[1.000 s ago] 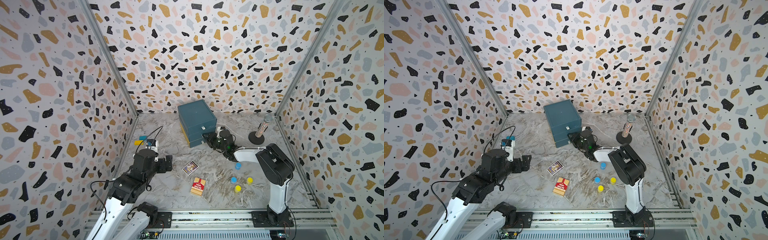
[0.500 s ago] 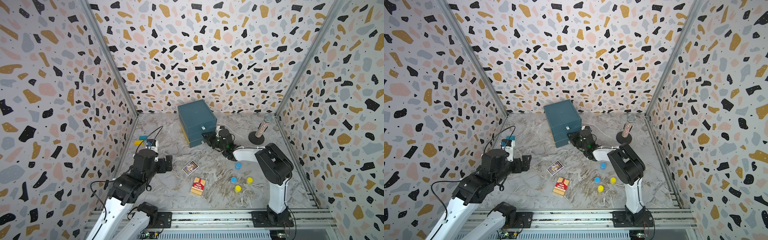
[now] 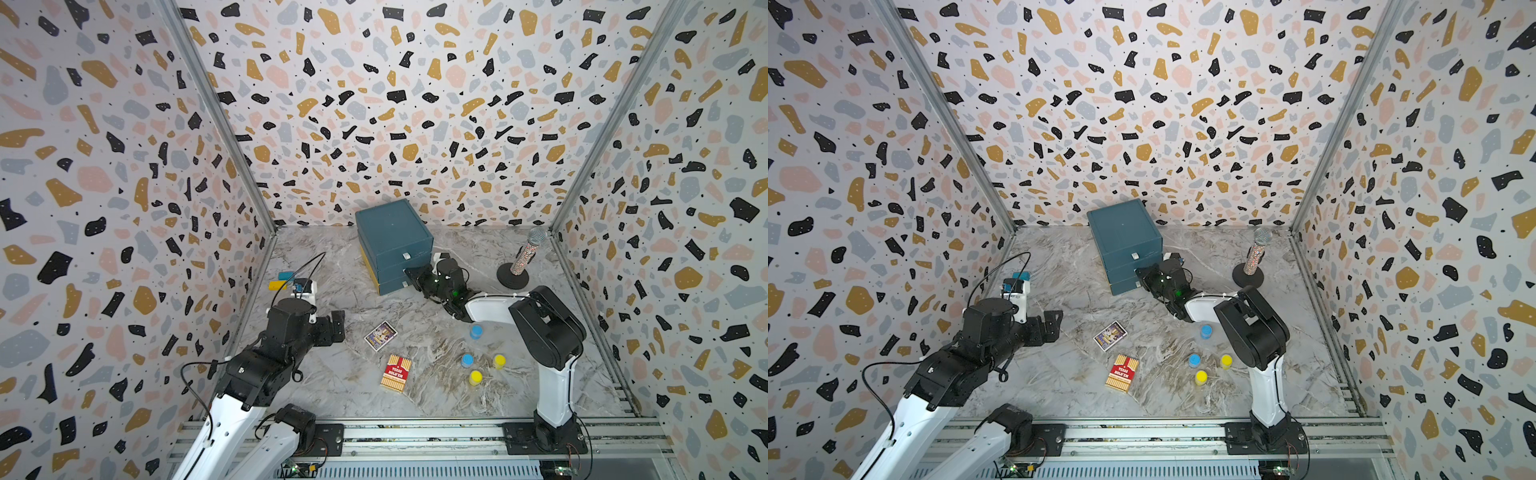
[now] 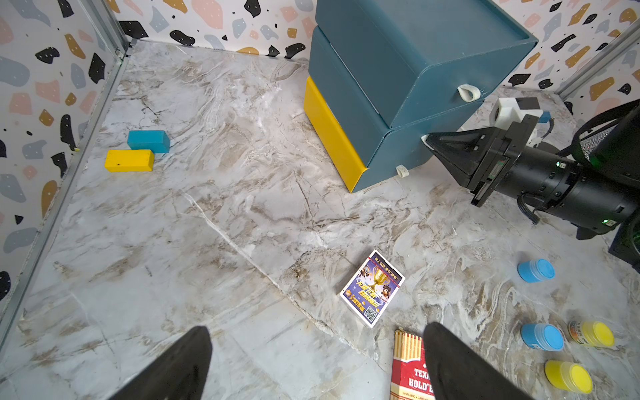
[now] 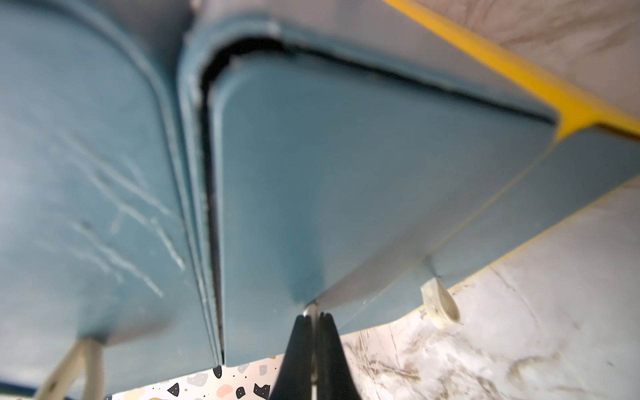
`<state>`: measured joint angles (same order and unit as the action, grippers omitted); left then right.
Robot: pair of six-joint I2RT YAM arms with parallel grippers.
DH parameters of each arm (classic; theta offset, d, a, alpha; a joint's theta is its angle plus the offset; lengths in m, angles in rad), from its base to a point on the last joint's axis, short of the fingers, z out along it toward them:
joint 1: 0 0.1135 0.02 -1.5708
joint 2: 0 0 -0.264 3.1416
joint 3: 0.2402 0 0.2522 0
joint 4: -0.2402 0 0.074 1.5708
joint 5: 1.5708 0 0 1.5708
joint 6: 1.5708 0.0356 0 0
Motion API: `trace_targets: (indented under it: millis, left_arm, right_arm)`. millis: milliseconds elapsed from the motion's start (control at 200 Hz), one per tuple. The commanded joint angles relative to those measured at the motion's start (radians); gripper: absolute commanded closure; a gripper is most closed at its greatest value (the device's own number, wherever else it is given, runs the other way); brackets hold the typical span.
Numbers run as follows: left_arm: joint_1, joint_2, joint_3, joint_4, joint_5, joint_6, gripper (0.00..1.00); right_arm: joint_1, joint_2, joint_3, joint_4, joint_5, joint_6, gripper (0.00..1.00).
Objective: Put the paint cans in the drawer according to color
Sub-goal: Open the drawer in the storage box.
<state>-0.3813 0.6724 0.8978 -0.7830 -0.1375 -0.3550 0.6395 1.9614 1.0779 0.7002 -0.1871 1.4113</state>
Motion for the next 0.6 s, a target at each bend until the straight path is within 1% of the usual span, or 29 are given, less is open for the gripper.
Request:
trace_targets:
  millis: [0, 416, 596]
  left_arm:
    - [0.004, -0.007, -0.006, 0.036, 0.004, 0.008, 0.02]
    - [0.005, -0.006, -0.007, 0.036, 0.001, 0.009, 0.02]
    - [0.005, -0.004, -0.007, 0.036, 0.001, 0.008, 0.02]
  right_arm:
    - [0.006, -0.080, -0.051, -0.029, 0.005, 0.002, 1.00]
    - [0.009, -0.274, -0.254, -0.075, -0.037, -0.004, 1.00]
    - [0.011, -0.335, -0.294, -0.107, -0.069, -0.030, 1.00]
